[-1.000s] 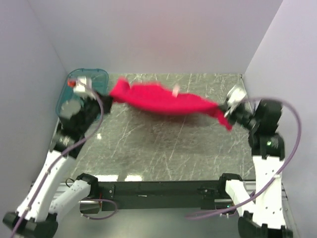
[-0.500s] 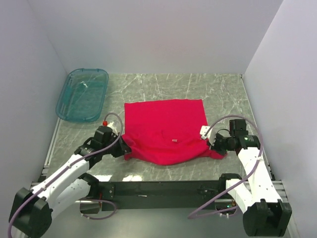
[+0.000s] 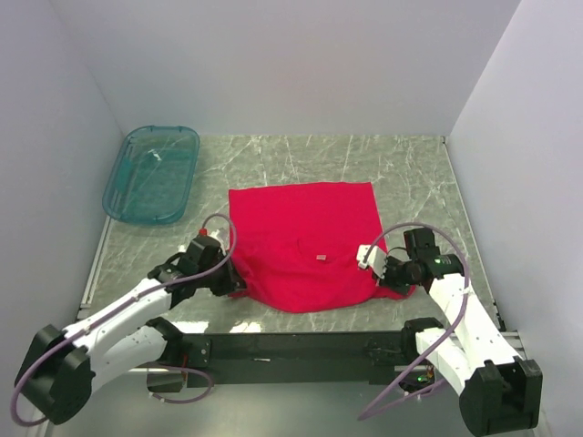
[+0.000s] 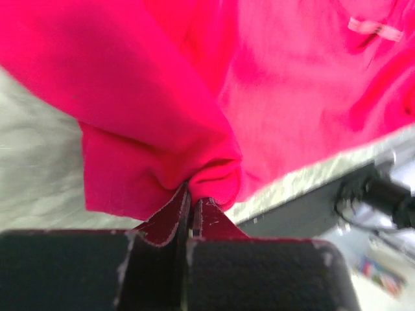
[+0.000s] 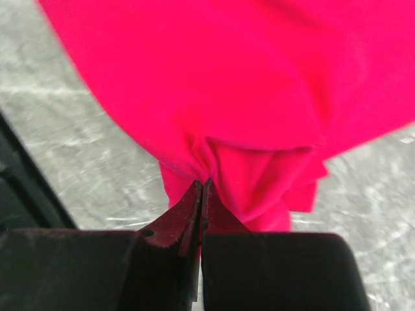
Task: Fold and stack the t-shirts
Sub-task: Flatten the tshirt out
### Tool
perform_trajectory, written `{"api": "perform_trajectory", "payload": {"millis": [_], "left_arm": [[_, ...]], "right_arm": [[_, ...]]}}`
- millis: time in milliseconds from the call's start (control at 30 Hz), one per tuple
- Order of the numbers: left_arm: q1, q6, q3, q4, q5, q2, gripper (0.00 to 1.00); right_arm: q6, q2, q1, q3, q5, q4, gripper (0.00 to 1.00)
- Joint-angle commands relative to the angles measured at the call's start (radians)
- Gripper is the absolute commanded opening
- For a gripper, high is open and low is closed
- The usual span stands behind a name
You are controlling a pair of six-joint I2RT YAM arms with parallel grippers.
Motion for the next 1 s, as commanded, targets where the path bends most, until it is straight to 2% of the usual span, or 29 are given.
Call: {"api": "perform_trajectory", "payload": {"millis": [0, 67, 100, 167, 200, 267, 300, 367, 400, 467, 500, 600, 733, 767, 833, 933, 967], "left_arm": [[-0.004, 0.026, 0.137, -0.045, -0.167, -0.088, 0.01], [-0.004, 0.082, 0.214, -0.089, -0.253, -0.097, 0.01], [-0.004, 0.102, 0.305, -0.1, -0.328, -0.087, 0.01], [-0.004, 0.174, 0.407, -0.129, -0.39, -0.059, 0.01], [-0.004, 0.199, 0.509, -0.137, -0.434, -0.024, 0.01], [-0.004, 0.277, 0.614, -0.139, -0.465, 0.024, 0.01], [-0.002, 0.302, 0.728, -0.139, -0.489, 0.042, 0.01], [-0.002, 0.38, 0.861, -0.137, -0.526, 0.1, 0.01], [-0.002, 0.401, 0.994, -0.136, -0.531, 0.119, 0.01], [-0.002, 0.452, 1.122, -0.123, -0.493, 0.178, 0.01], [-0.002, 0.463, 1.236, -0.114, -0.47, 0.197, 0.01], [-0.002, 0.461, 1.402, -0.1, -0.329, 0.254, 0.01], [-0.002, 0.397, 1.406, -0.027, -0.148, 0.23, 0.01], [-0.002, 0.367, 1.362, -0.008, -0.064, 0.202, 0.01], [-0.004, 0.327, 1.308, 0.028, 0.012, 0.171, 0.01], [-0.004, 0.212, 1.126, 0.056, 0.163, 0.087, 0.01], [-0.004, 0.184, 1.077, 0.068, 0.164, 0.067, 0.01]], "right_arm": [[0.099, -0.025, 0.006, 0.072, 0.039, 0.111, 0.0], [0.178, -0.031, 0.006, 0.155, 0.063, 0.177, 0.0], [0.199, -0.03, 0.006, 0.192, 0.072, 0.193, 0.0], [0.245, -0.021, 0.006, 0.32, 0.082, 0.213, 0.0], [0.264, -0.007, 0.006, 0.365, 0.085, 0.219, 0.0], [0.32, 0.004, 0.004, 0.495, 0.115, 0.254, 0.0], [0.342, 0.012, 0.006, 0.54, 0.134, 0.272, 0.0], [0.394, 0.021, 0.004, 0.678, 0.189, 0.326, 0.0], [0.414, 0.027, 0.004, 0.722, 0.206, 0.346, 0.0], [0.465, 0.047, 0.004, 0.885, 0.247, 0.365, 0.0], [0.483, 0.071, 0.004, 0.94, 0.254, 0.361, 0.0], [0.575, 0.11, 0.001, 1.123, 0.307, 0.374, 0.0], [0.646, 0.174, 0.001, 1.371, 0.385, 0.378, 0.0], [0.658, 0.208, 0.003, 1.41, 0.393, 0.377, 0.0], [0.689, 0.245, 0.003, 1.5, 0.381, 0.371, 0.0], [0.741, 0.349, 0.006, 1.563, 0.326, 0.361, 0.0], [0.755, 0.37, 0.006, 1.564, 0.31, 0.361, 0.0]]}}
